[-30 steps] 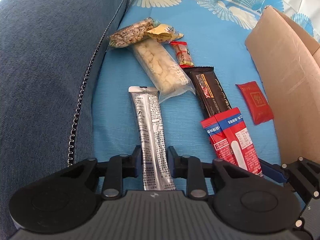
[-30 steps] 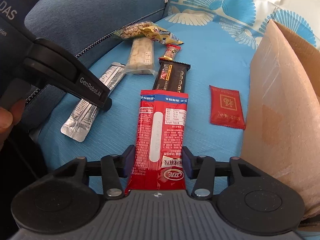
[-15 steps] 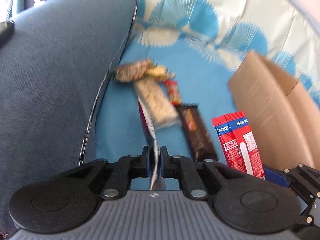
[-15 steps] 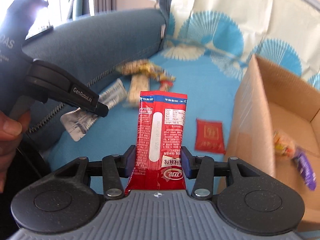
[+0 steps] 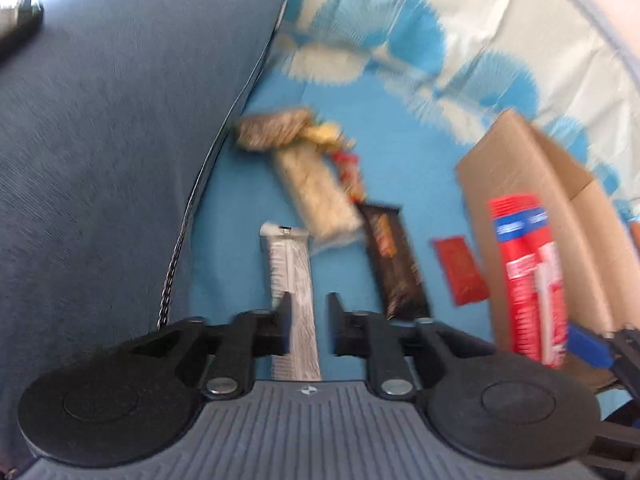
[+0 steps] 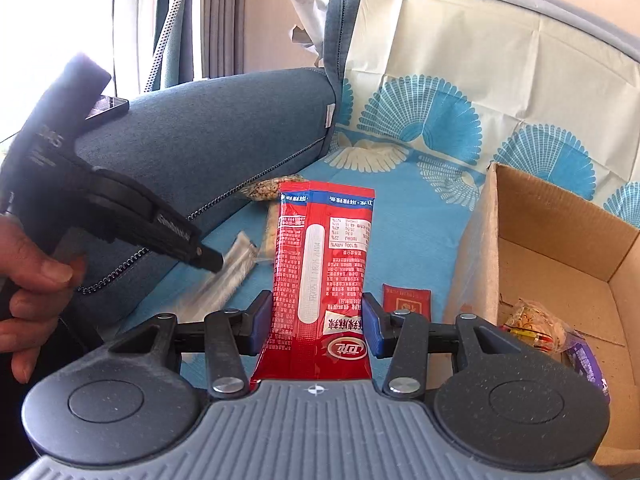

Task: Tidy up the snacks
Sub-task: 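Lift and carry the silver bar and red wafer pack over the box with both tools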

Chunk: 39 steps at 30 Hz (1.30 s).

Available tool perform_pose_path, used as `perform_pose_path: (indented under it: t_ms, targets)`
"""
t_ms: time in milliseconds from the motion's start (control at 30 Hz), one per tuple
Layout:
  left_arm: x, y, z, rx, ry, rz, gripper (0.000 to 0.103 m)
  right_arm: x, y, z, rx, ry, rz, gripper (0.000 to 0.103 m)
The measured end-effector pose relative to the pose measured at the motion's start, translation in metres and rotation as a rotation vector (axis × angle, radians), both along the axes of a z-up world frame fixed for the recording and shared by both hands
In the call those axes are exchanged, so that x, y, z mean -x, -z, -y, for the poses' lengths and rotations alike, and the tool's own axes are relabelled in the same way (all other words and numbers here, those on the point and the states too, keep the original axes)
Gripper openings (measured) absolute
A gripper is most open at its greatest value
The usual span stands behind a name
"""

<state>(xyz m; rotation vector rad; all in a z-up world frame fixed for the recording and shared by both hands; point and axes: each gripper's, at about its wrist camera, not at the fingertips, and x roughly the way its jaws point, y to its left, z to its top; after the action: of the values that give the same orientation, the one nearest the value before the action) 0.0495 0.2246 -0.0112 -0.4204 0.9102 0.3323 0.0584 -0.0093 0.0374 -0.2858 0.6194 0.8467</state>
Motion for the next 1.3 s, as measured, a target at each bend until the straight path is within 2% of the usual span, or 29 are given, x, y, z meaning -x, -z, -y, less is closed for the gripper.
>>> perform_pose_path:
  t_ms: [33,133,300,467,533,567,600,667,700,1033,1300]
  targets:
    - [-0.003,0.003,-0.002,0.006,-0.008,-0.018,0.039,0.0,0.001,0.0,0.0,-0.001,-0.004,0.048]
    - [-0.014,0.014,-0.006,0.018,-0.013,-0.075,0.04,-0.003,0.002,-0.002,-0.002,-0.004,-0.013,0.049]
    - [-0.026,0.03,-0.001,-0.052,0.01,-0.175,0.04,-0.007,0.004,-0.004,-0.005,-0.02,-0.02,0.049]
    - [-0.032,0.033,0.017,-0.175,0.059,-0.212,0.041,-0.009,0.005,-0.004,-0.008,-0.024,-0.025,0.049]
    - [-0.033,0.034,0.019,-0.195,0.067,-0.216,0.04,-0.01,0.005,-0.004,-0.008,-0.025,-0.023,0.049]
    - [-0.033,0.034,0.019,-0.193,0.068,-0.214,0.039,-0.009,0.006,-0.004,-0.008,-0.026,-0.021,0.049]
    - [-0.032,0.034,0.019,-0.19,0.07,-0.209,0.032,-0.008,0.006,-0.004,-0.007,-0.026,-0.019,0.049]
    - [-0.03,0.032,0.018,-0.181,0.061,-0.194,0.024,-0.007,0.005,-0.002,-0.008,-0.025,-0.013,0.049]
    - [-0.028,0.031,0.016,-0.174,0.055,-0.183,0.012,-0.005,0.005,-0.001,-0.009,-0.025,-0.009,0.049]
    - [0.001,-0.001,0.016,-0.162,0.012,0.038,0.01,-0.004,-0.01,0.014,-0.067,0.02,0.024,0.049]
    - [0.021,-0.018,0.012,-0.126,-0.013,0.204,0.01,-0.019,-0.068,0.048,-0.149,-0.007,0.088,0.049]
